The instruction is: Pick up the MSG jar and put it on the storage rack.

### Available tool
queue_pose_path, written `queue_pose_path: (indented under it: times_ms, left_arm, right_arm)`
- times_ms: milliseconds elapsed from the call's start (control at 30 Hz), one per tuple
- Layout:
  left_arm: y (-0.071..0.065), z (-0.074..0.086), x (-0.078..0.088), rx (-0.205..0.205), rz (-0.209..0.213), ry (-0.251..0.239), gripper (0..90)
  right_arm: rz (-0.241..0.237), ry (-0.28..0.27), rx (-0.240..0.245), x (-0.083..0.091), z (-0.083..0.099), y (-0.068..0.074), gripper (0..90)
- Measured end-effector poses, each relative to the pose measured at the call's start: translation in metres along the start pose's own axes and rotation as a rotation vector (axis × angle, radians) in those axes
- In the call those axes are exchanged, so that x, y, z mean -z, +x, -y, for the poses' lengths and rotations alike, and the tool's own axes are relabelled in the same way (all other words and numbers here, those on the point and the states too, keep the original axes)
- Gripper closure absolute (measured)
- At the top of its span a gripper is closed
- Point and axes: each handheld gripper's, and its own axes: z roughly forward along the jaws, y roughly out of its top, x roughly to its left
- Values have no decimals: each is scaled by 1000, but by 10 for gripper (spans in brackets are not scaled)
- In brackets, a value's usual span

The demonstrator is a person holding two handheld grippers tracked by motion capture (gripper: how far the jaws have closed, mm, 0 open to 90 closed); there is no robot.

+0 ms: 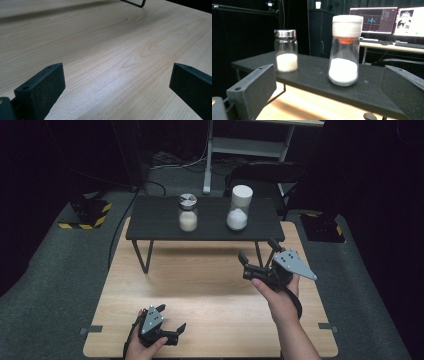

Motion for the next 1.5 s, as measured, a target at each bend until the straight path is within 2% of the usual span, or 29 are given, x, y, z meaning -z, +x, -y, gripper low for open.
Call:
queue_pose_path:
  times_ms: [500, 733, 1100, 1233, 1500]
  left_arm:
    - [-2, 3, 2, -11, -5, -13, 3]
    - [-4, 3, 2, -18, -5, -12, 3]
    - [-3, 4, 2, -6, 0, -17, 3]
    - [-2, 3, 2, -15, 2, -11, 3]
    - [-5, 1, 2, -36, 0, -4, 3]
  right_arm:
    - [-34, 23, 22, 39, 44, 0, 1]
    - [-39, 59, 32, 56, 67, 2, 1]
    - [-30, 154, 12, 69, 100, 0, 1]
    - [-28, 199, 30, 70, 110, -1, 1]
    - [-22, 286, 34, 71, 126, -2, 1]
